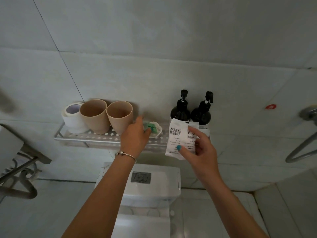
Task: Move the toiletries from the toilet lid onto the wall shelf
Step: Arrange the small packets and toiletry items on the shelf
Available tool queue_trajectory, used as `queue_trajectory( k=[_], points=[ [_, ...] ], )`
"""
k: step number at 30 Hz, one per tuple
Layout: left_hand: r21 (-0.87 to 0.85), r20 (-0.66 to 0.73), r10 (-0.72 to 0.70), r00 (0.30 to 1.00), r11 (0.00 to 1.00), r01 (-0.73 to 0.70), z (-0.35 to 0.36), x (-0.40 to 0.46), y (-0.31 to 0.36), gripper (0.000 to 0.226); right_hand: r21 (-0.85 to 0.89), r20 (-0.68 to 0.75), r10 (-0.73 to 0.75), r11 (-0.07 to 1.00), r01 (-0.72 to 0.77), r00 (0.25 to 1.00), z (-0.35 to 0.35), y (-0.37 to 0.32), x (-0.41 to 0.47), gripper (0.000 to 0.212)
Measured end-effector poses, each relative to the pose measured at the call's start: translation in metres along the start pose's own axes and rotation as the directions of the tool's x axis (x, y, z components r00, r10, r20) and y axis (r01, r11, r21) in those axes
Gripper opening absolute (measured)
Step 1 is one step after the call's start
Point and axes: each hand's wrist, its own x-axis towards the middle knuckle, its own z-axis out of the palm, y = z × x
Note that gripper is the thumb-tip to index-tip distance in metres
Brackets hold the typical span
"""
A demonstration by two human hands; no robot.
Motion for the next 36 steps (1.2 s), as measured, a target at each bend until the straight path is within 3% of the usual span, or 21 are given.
queue_trajectory(
  k=[6, 13, 18, 23, 27, 32, 36],
  points=[
    [-0.029, -0.007, 0.007, 1.000, 1.000, -0.008, -0.005, -0.003, -0.004, 0.047, -0.030, -0.011, -0.010, 0.999, 0.010, 1.000, 0.003, -0.002, 0.003, 0.058],
    [-0.226, 0.023, 0.006, 1.000, 0.974, -0.001, -0.016, -0.015, -0.001, 0.036, -0.095, 0.010, -0.045, 0.994, 0.046, 0.999, 0.015, -0.002, 0.011, 0.059],
    [-0.443, 0.151, 0.083, 0.985, 0.896, -0.008, -0.029, -0.027, 0.011, 0.037, -0.132, 0.062, -0.084, 0.987, 0.091, 0.995, 0.027, -0.003, 0.014, 0.061],
    [-0.698, 0.234, 0.174, 0.956, 0.715, 0.041, -0.042, -0.024, 0.017, 0.067, -0.133, 0.197, -0.077, 0.986, 0.104, 0.977, 0.034, -0.011, 0.019, 0.065],
    [-0.721, 0.202, 0.209, 0.957, 0.693, 0.000, -0.048, -0.026, 0.019, 0.050, -0.148, 0.265, -0.093, 0.980, 0.136, 0.960, 0.039, -0.022, 0.023, 0.069],
    [-0.831, 0.124, 0.085, 0.989, 0.553, 0.057, -0.053, -0.031, 0.019, 0.035, -0.295, 0.121, -0.106, 0.945, 0.138, 0.987, 0.045, -0.024, 0.021, 0.068],
    [-0.839, 0.102, 0.040, 0.994, 0.540, 0.064, -0.055, -0.034, 0.013, 0.039, -0.288, 0.040, -0.112, 0.950, 0.119, 0.993, 0.046, -0.024, 0.023, 0.058]
  ],
)
